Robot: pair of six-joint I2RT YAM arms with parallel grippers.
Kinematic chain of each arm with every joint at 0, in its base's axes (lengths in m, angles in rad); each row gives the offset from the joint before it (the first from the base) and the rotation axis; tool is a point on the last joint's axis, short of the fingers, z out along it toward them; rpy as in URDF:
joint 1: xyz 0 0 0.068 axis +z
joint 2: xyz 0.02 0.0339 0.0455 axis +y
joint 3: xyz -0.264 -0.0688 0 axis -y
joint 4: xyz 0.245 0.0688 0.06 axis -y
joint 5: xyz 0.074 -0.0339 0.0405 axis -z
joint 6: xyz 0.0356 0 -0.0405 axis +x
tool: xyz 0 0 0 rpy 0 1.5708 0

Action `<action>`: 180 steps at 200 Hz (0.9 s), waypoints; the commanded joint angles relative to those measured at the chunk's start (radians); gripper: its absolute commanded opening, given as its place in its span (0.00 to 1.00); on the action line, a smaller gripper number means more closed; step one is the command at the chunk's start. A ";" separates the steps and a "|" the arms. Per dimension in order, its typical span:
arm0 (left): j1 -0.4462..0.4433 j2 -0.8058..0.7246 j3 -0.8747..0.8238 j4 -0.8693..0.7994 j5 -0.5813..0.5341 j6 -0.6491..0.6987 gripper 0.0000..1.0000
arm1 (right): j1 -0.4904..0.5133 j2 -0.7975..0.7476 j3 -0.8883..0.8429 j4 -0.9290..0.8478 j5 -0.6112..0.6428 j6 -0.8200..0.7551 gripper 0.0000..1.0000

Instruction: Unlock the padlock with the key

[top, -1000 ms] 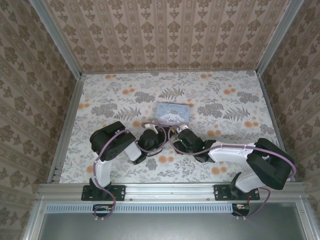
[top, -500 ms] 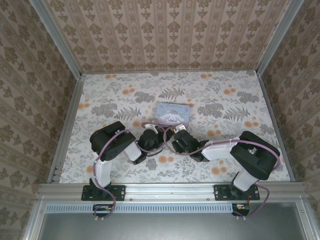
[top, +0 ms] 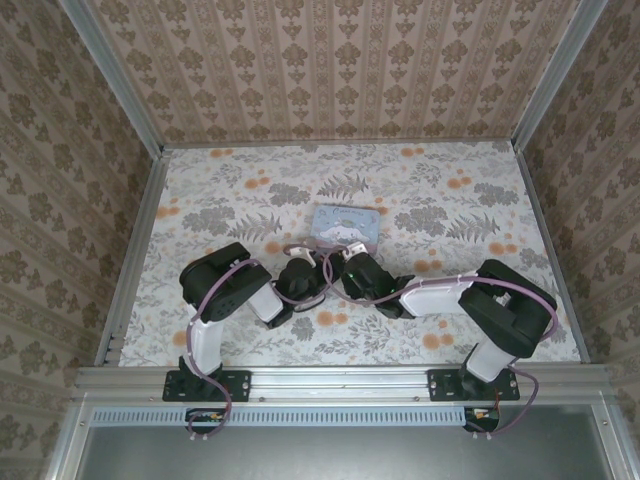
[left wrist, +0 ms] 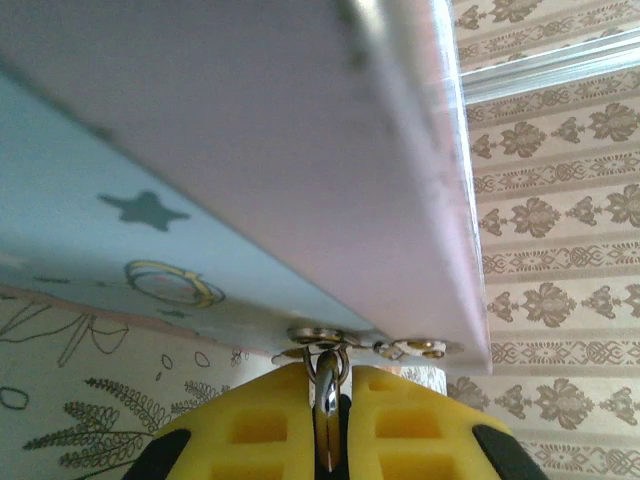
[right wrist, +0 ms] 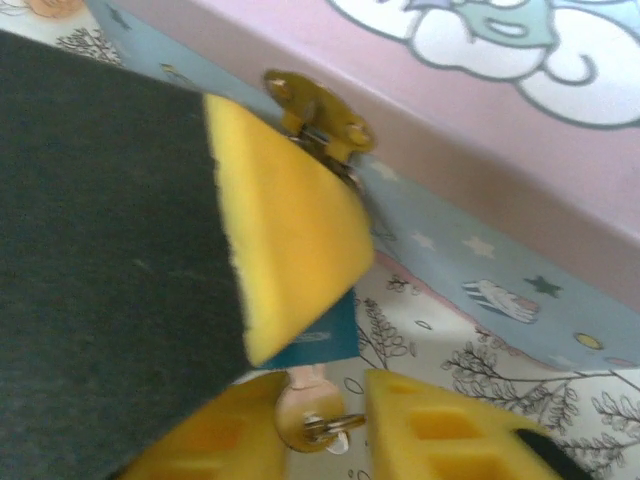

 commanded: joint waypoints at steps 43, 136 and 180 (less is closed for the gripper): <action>-0.004 0.015 -0.014 -0.014 0.015 0.000 0.00 | -0.108 -0.055 -0.023 0.093 -0.308 0.075 0.00; -0.001 0.026 -0.022 -0.014 0.016 0.007 0.00 | -0.230 -0.132 -0.146 0.210 -0.556 0.270 0.62; -0.003 0.030 -0.042 -0.014 0.031 0.018 0.03 | -0.270 -0.074 -0.154 0.345 -0.570 0.412 0.63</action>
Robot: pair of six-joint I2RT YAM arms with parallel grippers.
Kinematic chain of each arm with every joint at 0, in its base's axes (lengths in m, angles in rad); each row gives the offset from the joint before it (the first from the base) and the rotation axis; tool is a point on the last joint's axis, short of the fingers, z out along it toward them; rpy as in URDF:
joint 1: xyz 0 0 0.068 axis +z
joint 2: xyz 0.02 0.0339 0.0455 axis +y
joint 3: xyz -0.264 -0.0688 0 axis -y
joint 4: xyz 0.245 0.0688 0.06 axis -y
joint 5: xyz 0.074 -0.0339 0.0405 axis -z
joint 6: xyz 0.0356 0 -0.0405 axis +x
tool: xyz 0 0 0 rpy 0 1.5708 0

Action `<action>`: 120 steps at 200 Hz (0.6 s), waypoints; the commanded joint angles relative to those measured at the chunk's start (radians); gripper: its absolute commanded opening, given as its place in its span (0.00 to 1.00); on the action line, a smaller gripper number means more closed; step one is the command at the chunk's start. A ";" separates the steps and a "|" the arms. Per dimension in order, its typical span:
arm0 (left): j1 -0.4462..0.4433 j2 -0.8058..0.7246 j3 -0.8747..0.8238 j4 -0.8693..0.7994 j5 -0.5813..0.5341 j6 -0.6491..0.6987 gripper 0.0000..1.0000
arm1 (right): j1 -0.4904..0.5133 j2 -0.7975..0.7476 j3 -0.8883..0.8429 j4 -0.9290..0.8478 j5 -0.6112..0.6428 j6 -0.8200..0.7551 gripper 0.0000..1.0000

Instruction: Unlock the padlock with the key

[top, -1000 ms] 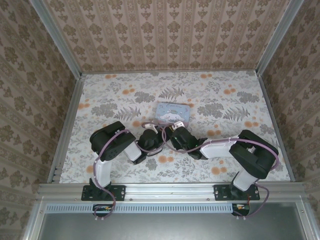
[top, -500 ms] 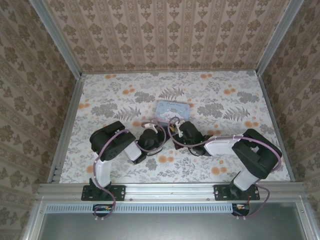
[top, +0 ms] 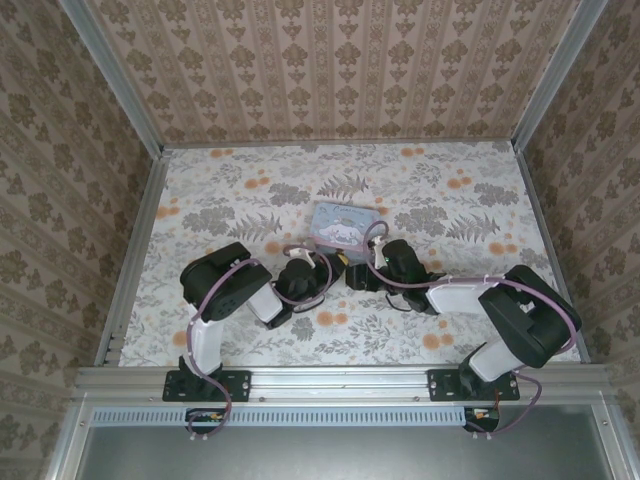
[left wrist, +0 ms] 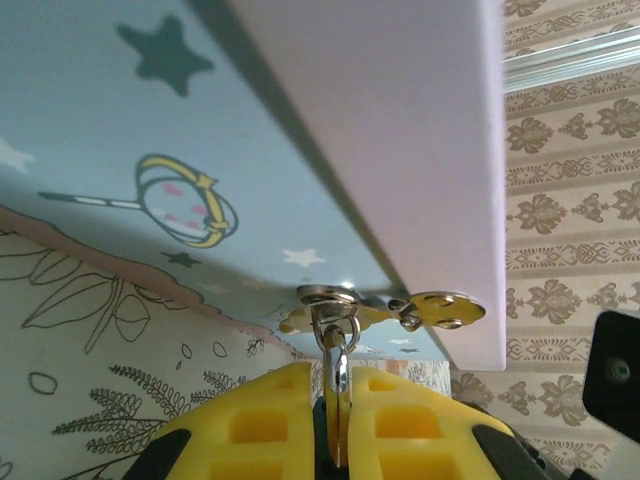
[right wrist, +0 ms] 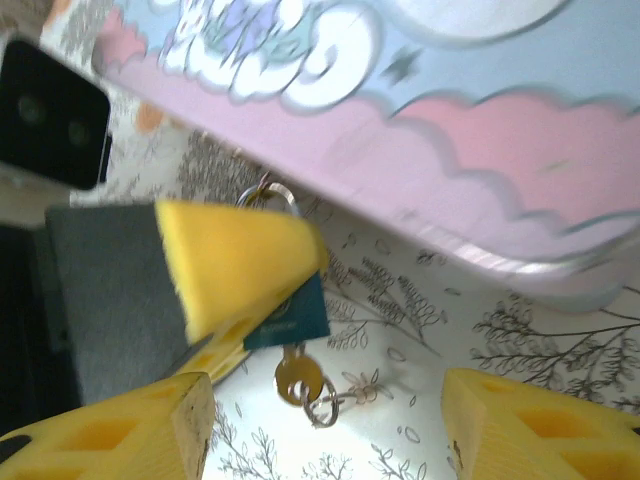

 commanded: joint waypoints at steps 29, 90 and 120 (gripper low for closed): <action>-0.009 -0.008 -0.057 -0.018 0.025 0.040 0.23 | -0.028 0.103 0.029 0.209 -0.039 0.190 0.63; 0.000 -0.110 -0.117 -0.033 0.034 0.059 0.48 | -0.067 0.169 0.095 0.260 -0.041 0.253 0.63; 0.010 -0.195 -0.142 -0.093 0.041 0.073 0.57 | -0.111 0.179 0.143 0.257 -0.060 0.278 0.63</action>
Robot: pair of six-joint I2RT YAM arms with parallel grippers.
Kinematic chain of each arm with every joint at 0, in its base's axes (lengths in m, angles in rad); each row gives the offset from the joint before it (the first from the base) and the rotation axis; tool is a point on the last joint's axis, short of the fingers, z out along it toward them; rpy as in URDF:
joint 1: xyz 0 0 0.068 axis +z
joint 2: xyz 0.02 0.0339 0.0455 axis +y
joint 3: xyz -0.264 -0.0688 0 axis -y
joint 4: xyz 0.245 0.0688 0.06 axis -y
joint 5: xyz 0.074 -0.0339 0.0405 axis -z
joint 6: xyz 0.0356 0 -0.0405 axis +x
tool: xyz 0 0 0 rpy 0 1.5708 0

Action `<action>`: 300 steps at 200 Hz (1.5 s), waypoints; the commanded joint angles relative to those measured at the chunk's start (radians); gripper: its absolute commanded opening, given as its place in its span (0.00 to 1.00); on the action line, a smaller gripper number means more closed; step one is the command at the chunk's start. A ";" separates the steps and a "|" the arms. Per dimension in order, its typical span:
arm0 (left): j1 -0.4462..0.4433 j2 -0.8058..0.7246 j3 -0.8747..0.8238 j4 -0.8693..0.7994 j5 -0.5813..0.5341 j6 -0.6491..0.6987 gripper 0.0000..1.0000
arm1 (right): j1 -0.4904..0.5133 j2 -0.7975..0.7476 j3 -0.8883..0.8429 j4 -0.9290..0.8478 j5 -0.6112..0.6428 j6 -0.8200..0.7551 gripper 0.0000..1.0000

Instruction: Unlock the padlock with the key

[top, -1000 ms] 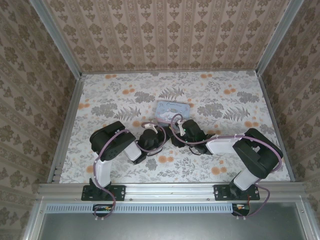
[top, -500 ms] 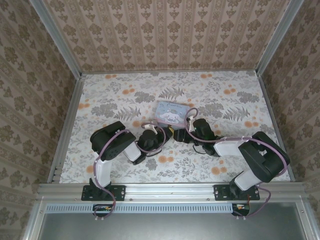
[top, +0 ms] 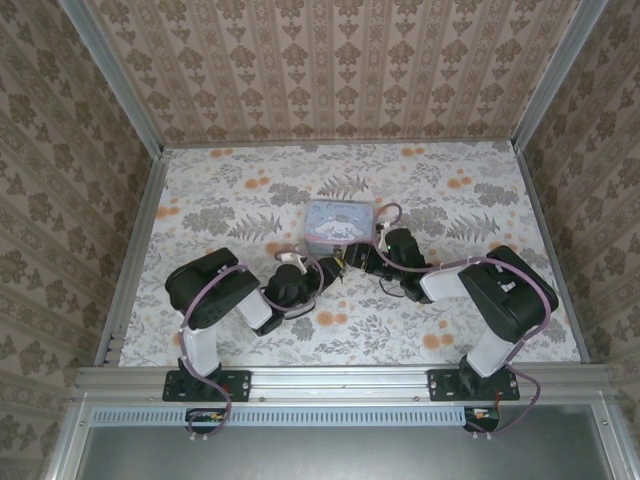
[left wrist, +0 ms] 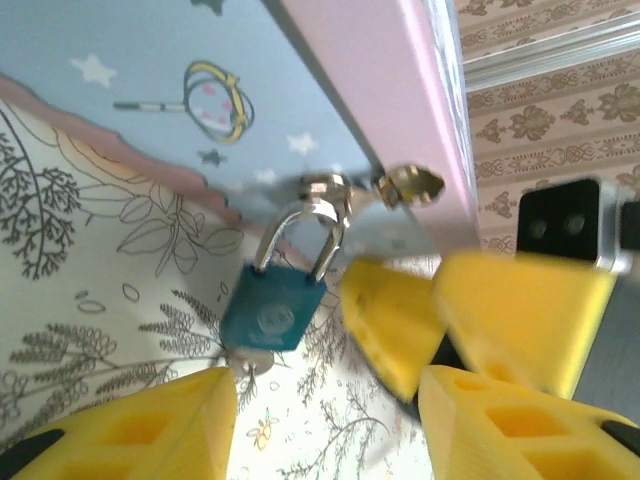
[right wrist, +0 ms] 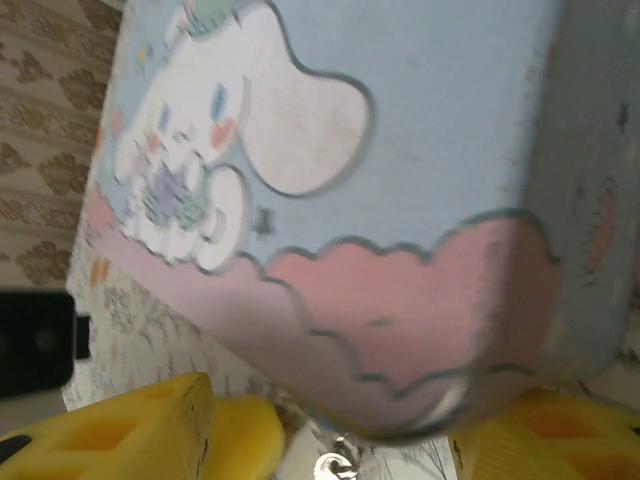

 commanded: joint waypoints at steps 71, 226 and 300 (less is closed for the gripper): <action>0.090 -0.507 0.123 -0.823 0.027 0.281 0.86 | -0.063 -0.071 -0.011 0.031 -0.076 0.033 0.62; 0.316 -0.352 0.839 -1.725 -0.298 0.931 1.00 | -0.015 0.138 0.043 0.045 -0.160 -0.151 0.51; 0.359 -0.271 0.890 -1.728 -0.232 0.911 1.00 | 0.013 0.205 0.106 -0.006 -0.143 -0.197 0.46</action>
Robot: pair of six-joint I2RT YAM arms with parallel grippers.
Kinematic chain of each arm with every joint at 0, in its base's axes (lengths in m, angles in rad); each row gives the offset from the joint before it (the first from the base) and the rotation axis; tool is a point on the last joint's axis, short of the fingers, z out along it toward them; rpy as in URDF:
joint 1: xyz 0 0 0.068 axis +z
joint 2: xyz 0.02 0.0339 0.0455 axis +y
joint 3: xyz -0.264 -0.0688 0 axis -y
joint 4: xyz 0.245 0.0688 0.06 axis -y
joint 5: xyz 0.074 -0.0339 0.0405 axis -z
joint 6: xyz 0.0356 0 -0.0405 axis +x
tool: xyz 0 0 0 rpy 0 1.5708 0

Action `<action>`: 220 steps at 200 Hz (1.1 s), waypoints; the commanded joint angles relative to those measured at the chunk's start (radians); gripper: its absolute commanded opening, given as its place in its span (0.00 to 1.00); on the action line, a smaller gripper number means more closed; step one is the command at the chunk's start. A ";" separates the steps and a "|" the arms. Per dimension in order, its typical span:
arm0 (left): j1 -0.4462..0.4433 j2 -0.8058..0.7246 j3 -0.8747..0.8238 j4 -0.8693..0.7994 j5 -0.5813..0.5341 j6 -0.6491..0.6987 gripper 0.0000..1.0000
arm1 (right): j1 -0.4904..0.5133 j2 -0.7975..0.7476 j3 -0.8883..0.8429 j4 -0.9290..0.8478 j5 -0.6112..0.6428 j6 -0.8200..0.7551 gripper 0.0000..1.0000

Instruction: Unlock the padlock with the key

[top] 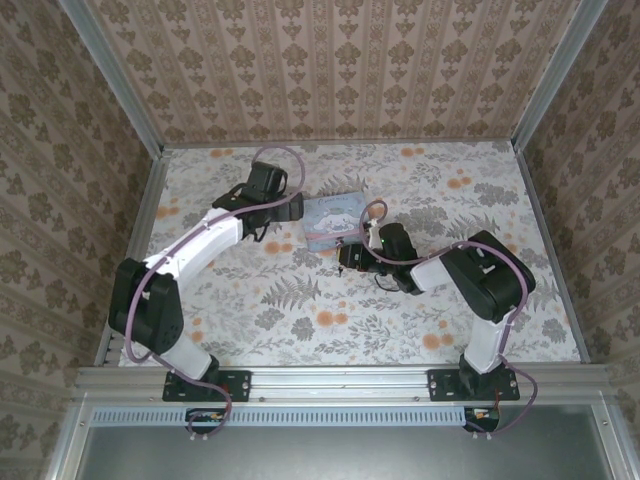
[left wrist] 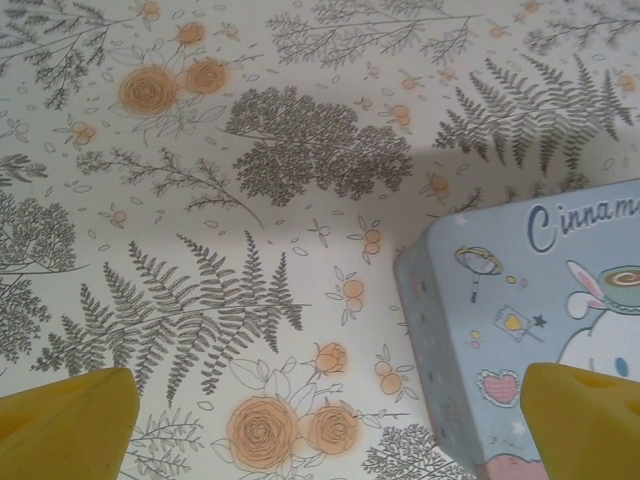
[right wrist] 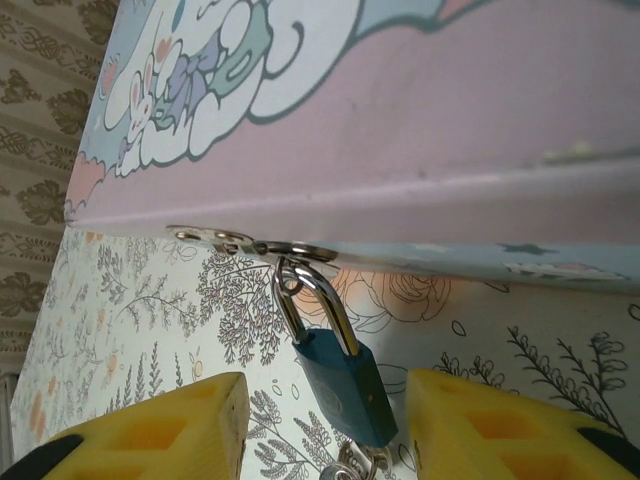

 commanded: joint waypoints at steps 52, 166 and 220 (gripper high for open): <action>0.013 0.035 0.050 -0.013 0.033 0.020 1.00 | 0.020 0.057 0.002 -0.025 0.008 -0.034 0.41; 0.003 0.034 0.057 -0.019 0.048 0.050 1.00 | 0.017 0.003 -0.024 -0.059 0.061 -0.026 0.02; -0.083 0.087 0.099 -0.056 -0.039 0.112 1.00 | 0.017 -0.046 -0.046 -0.058 0.075 0.036 0.00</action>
